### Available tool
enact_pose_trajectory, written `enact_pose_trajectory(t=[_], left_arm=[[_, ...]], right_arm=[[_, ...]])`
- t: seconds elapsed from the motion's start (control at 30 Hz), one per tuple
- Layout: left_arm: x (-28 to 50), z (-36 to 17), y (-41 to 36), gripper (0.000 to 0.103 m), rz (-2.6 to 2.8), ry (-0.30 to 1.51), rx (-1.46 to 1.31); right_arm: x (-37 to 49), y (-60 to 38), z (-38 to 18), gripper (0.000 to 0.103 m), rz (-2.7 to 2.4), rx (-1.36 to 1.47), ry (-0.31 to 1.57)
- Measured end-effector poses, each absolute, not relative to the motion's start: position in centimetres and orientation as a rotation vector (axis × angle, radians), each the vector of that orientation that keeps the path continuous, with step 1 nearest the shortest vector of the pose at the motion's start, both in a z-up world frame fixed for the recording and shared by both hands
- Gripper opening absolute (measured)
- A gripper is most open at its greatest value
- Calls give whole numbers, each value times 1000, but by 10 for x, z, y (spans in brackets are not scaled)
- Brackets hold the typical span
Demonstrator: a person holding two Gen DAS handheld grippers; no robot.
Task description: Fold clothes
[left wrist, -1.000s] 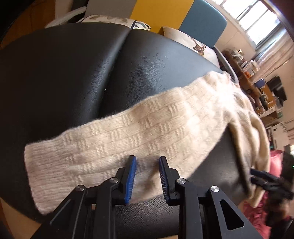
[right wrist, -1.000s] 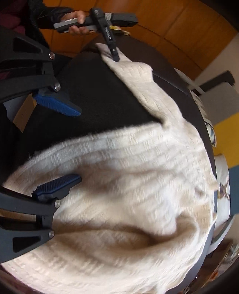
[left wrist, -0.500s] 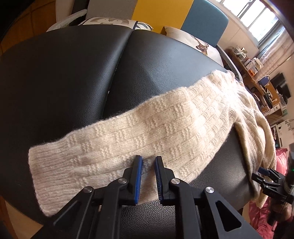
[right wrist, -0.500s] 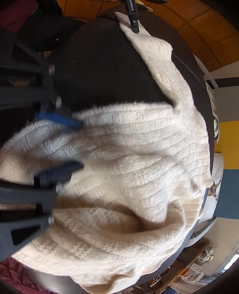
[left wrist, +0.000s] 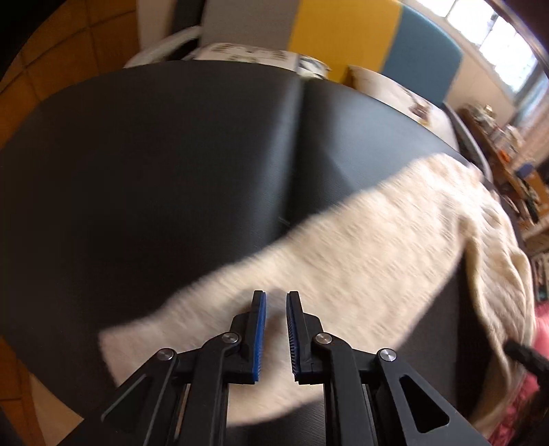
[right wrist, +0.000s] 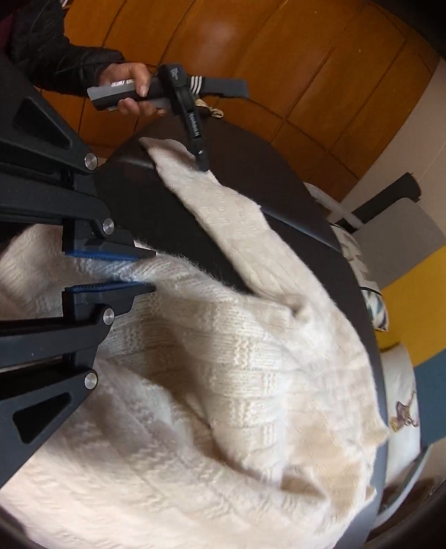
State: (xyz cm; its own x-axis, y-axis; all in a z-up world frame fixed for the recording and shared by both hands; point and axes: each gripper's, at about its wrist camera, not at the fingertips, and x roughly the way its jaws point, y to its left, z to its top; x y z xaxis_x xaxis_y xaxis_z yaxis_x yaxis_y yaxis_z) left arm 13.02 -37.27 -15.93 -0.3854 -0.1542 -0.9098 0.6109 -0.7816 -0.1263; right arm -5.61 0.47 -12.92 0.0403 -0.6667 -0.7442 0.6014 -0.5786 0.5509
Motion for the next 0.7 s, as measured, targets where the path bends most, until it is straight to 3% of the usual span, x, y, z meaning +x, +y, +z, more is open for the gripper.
enact_pose_trajectory(t=[0.2, 0.3, 0.37, 0.43, 0.5, 0.6, 0.7], left_arm=[[143, -154, -416, 13, -2113, 589, 1347], [154, -152, -420, 13, -2111, 599, 1341], [161, -153, -421, 13, -2107, 615, 1342], [166, -153, -418, 13, -2113, 620, 1347], [171, -151, -414, 13, -2122, 628, 1345], [177, -145, -410, 13, -2137, 647, 1336], [182, -129, -400, 13, -2179, 640, 1292]], right_arm=[[-38, -18, -144, 13, -1837, 1383, 83], [-38, -33, -146, 28, -1849, 1379, 54], [-35, -47, -149, 30, -1866, 1365, 50], [-32, -57, -148, 43, -1868, 1324, 60], [-25, -77, -149, 70, -1846, 1298, 50], [-24, -91, -149, 98, -1792, 1297, -17], [-26, -99, -148, 102, -1771, 1320, -28]])
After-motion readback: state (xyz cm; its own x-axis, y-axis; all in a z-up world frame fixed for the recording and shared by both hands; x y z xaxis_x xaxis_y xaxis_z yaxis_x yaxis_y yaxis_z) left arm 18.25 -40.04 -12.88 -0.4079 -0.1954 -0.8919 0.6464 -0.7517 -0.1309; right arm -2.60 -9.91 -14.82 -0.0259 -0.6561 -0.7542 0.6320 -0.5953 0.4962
